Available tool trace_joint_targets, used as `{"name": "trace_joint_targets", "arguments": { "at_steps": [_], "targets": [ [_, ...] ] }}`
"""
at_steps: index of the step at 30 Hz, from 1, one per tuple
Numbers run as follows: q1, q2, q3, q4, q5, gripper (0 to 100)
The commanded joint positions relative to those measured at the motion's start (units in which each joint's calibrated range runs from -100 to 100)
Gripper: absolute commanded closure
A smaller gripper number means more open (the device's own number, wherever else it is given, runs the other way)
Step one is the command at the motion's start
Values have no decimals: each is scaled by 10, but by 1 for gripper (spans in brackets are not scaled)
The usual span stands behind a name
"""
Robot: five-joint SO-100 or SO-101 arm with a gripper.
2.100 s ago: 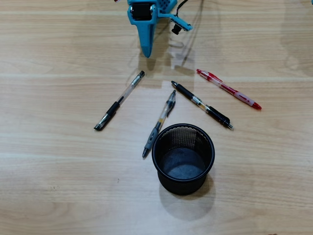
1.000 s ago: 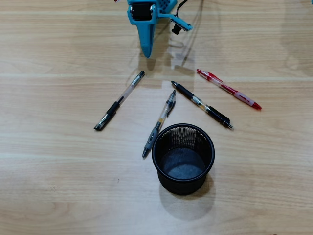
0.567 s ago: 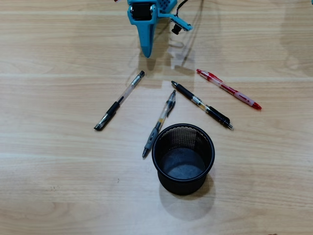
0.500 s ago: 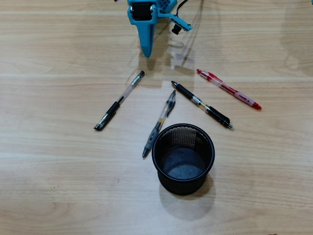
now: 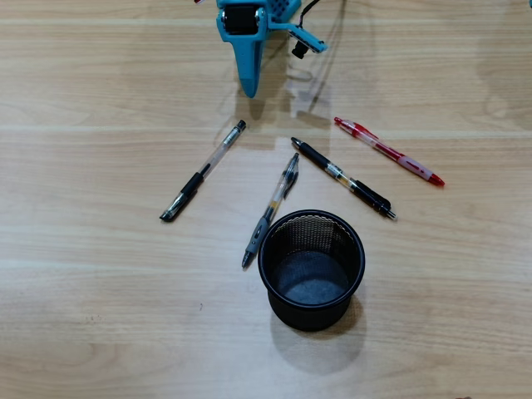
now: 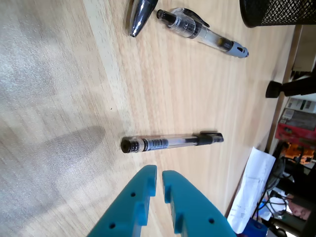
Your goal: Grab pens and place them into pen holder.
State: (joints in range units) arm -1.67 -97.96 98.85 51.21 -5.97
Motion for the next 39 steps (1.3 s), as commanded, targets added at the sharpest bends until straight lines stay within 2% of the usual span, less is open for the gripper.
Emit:
{"name": "trace_joint_targets", "arguments": {
  "at_steps": [1, 4, 9, 15, 18, 22, 28, 31, 34, 39],
  "targets": [
    [5, -4, -6, 1, -2, 98],
    [5, -4, -43, 1, -2, 98],
    [9, 6, -191, 7, -2, 98],
    [4, 123, -376, 15, -2, 98],
    [8, 178, -430, 67, -8, 98],
    [14, 215, -455, 111, -84, 98],
    [23, 224, -458, 153, -313, 98],
    [12, 233, -462, 152, -382, 98],
    [16, 268, -464, 157, -406, 98],
    [14, 317, -495, 149, -410, 98]
  ]
}}
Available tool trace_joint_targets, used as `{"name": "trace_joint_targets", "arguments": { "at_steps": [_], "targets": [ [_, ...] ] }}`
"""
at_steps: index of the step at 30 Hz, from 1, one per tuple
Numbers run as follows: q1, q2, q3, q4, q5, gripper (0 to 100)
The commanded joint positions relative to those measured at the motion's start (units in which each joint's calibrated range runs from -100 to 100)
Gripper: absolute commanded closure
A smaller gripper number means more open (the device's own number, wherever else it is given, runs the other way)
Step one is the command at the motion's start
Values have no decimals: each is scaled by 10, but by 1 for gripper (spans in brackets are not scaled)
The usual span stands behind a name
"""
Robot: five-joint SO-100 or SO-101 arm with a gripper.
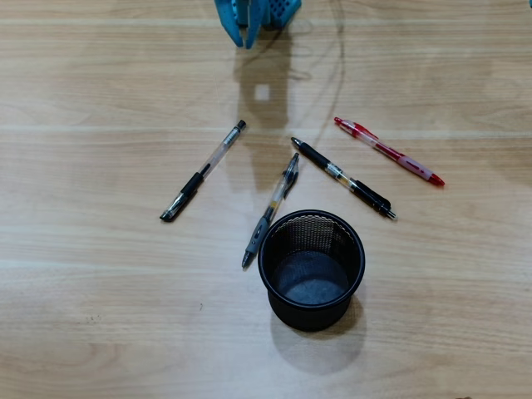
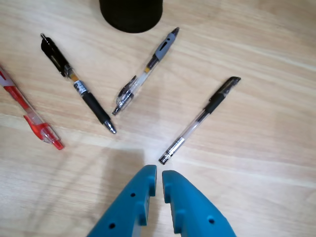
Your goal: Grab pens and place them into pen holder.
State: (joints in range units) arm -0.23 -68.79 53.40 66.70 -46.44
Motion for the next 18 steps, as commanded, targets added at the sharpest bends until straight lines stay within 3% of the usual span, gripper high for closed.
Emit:
{"name": "trace_joint_targets", "arguments": {
  "at_steps": [1, 11, 18],
  "targets": [
    [0, 34, -44, -7, -9, 98],
    [-2, 212, -155, 40, -26, 98],
    [-147, 335, -312, 114, -28, 98]
  ]
}}
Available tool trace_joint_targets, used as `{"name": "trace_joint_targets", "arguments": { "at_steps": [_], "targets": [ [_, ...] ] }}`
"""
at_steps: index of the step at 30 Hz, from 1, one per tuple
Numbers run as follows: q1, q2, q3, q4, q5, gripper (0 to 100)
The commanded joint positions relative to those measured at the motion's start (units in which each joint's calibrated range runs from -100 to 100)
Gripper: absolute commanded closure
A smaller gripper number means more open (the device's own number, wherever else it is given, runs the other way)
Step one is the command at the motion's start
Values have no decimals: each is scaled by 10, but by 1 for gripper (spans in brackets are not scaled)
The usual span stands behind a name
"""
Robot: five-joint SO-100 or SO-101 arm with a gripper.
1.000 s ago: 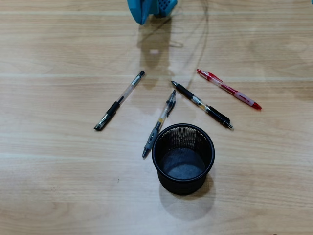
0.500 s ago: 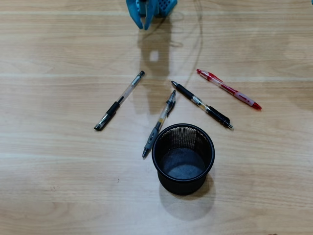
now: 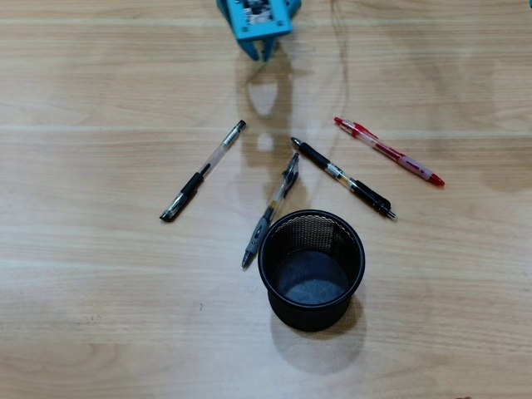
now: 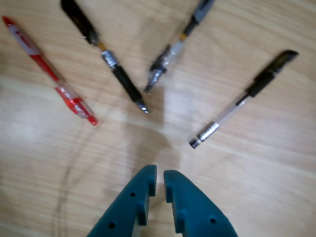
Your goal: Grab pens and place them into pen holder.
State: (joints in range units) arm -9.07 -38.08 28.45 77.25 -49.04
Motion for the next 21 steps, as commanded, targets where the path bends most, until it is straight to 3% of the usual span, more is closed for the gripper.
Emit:
{"name": "trace_joint_targets", "arguments": {
  "at_steps": [1, 10, 14, 21],
  "targets": [
    [-83, 34, -65, 8, -2, 98],
    [-311, 117, -68, -25, 0, 98],
    [-343, 173, -61, -101, 1, 98],
    [-339, 289, -155, -105, 1, 98]
  ]
}}
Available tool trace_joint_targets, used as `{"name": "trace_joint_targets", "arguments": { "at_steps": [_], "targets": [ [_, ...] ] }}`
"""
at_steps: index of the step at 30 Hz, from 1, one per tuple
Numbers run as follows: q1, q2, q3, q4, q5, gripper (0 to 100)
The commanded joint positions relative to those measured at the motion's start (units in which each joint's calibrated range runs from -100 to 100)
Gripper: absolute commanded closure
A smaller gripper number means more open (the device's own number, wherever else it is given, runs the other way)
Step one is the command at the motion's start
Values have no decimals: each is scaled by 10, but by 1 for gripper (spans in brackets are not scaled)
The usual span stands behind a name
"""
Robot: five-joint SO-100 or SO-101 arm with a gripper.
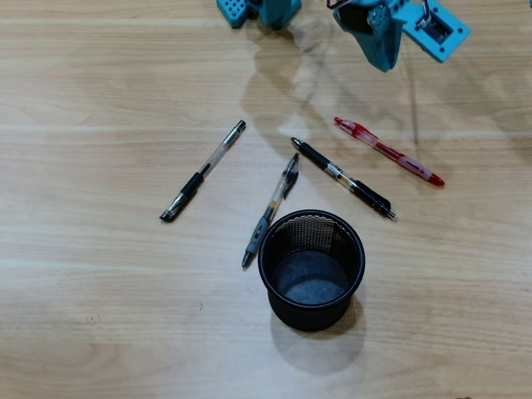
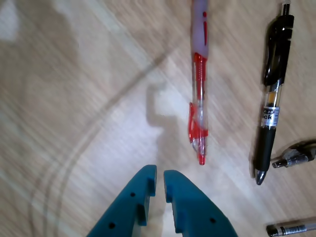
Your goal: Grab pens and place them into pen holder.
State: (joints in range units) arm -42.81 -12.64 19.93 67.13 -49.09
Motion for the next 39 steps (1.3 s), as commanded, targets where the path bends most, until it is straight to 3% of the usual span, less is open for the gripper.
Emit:
{"name": "trace_joint_targets", "arguments": {
  "at_steps": [1, 6, 10, 23, 29, 39],
  "targets": [
    [0, 54, -93, 8, 1, 98],
    [15, 151, -244, 97, 1, 87],
    [16, 210, -331, 142, 1, 85],
    [64, 336, -357, 129, 2, 84],
    [55, 382, -357, 66, 2, 84],
    [35, 401, -353, 64, -2, 84]
  ]
}}
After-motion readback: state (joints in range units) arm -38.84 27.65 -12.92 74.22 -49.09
